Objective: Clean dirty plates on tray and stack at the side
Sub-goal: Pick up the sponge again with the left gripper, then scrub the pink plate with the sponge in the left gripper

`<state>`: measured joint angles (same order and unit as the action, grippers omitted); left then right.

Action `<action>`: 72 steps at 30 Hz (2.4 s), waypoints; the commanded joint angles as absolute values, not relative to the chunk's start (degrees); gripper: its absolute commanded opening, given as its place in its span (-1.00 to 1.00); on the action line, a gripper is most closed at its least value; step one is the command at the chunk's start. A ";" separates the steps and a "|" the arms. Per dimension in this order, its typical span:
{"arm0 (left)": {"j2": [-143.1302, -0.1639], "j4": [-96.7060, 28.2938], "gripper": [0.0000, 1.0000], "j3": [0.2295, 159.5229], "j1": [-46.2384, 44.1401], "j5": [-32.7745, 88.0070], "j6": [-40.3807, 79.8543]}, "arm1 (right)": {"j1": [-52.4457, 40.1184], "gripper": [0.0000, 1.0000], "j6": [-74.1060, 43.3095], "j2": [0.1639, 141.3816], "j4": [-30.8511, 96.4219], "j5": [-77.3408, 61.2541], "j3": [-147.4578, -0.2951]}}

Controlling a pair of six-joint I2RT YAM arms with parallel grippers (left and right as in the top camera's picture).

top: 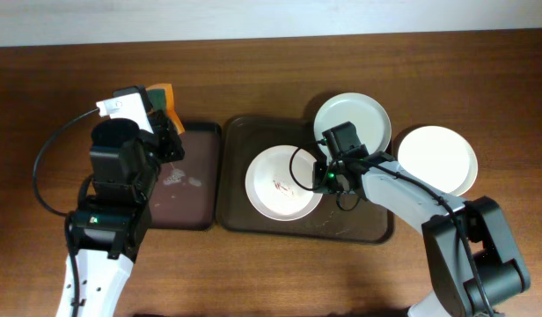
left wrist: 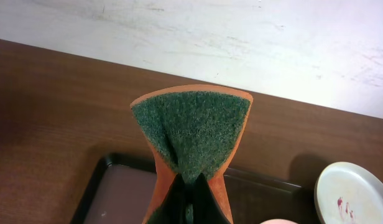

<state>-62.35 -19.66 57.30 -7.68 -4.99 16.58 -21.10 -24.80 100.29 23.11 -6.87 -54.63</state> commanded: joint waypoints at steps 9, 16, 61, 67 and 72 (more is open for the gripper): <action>-71.44 -32.93 -1.00 57.34 -7.33 -5.87 17.30 | -21.52 -0.92 -24.18 99.04 23.09 -5.30 -54.33; -89.32 -35.66 -1.00 57.34 -7.33 -5.80 17.30 | -21.52 -0.92 -24.18 99.04 23.20 -5.32 -54.33; -108.18 -13.26 -1.00 57.91 -22.41 25.43 32.73 | -21.52 -0.92 -24.18 99.04 23.62 -5.32 -54.33; -97.06 -17.69 -1.00 57.91 -20.45 20.21 25.54 | -21.52 -0.92 -24.18 99.04 23.62 -5.32 -54.33; -86.50 -24.75 -1.00 57.89 -17.80 10.04 20.64 | -21.52 -0.92 -24.18 99.04 23.81 -5.32 -54.33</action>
<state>-91.22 -20.38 57.76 -20.36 19.40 24.77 -21.10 -24.80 100.29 23.68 -6.87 -54.59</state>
